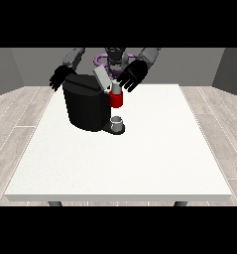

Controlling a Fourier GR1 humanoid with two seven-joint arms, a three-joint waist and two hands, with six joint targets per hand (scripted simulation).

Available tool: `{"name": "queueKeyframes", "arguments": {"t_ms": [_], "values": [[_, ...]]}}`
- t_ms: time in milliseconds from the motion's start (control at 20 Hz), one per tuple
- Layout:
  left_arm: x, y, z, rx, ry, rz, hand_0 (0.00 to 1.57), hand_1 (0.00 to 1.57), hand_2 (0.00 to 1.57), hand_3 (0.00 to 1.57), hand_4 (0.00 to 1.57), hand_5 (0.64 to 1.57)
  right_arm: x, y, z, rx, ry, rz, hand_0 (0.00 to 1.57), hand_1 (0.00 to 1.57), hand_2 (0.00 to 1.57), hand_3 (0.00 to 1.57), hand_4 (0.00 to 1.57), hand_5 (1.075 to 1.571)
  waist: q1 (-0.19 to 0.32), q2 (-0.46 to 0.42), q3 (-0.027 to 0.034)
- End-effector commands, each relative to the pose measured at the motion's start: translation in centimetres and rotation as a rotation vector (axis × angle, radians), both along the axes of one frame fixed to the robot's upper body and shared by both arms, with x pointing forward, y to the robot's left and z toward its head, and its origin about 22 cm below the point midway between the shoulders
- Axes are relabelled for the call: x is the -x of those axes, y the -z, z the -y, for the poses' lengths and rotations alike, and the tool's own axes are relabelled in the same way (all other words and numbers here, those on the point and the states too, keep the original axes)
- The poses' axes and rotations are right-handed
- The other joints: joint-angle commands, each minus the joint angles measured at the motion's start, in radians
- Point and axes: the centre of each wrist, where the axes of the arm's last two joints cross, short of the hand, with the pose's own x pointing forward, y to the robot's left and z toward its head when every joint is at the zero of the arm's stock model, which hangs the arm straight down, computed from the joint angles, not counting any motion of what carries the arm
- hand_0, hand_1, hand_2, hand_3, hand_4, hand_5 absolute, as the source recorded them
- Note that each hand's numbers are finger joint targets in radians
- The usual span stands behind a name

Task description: Insert the coffee pod into the coffee machine and close the lid

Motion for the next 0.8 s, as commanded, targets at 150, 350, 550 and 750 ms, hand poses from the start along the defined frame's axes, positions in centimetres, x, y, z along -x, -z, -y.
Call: {"name": "queueKeyframes", "arguments": {"t_ms": [150,350,550,750], "values": [[-0.1,-0.4,0.2,-0.003,0.017,-0.012,1.18,1.18,1.25,1.18,0.49,1.571,0.0,0.2,1.4,-0.009,0.002,0.016,0.0,0.0,0.0,0.0,0.53,1.571,0.0,0.008,-0.0001],[-0.2,1.1,0.2,-0.007,-0.01,-0.008,1.2,1.2,1.27,1.2,0.5,1.571,0.3,-0.7,0.1,-0.011,-0.007,-0.002,0.0,0.0,0.0,0.0,0.46,1.571,-0.021,0.006,-0.0004],[-0.1,0.2,-0.7,-0.017,0.015,-0.029,1.16,1.16,1.24,1.18,0.51,1.571,-0.1,-0.7,0.6,-0.012,0.03,0.03,0.0,0.0,0.0,0.0,0.45,1.571,0.01,0.023,-0.0003],[-0.3,-1.3,1.8,-0.042,0.041,-0.011,1.21,1.21,1.26,1.19,0.49,1.571,-1.2,-1.0,0.9,-0.017,0.032,0.015,0.0,0.0,0.0,0.0,0.42,1.571,0.022,0.031,0.0]]}}
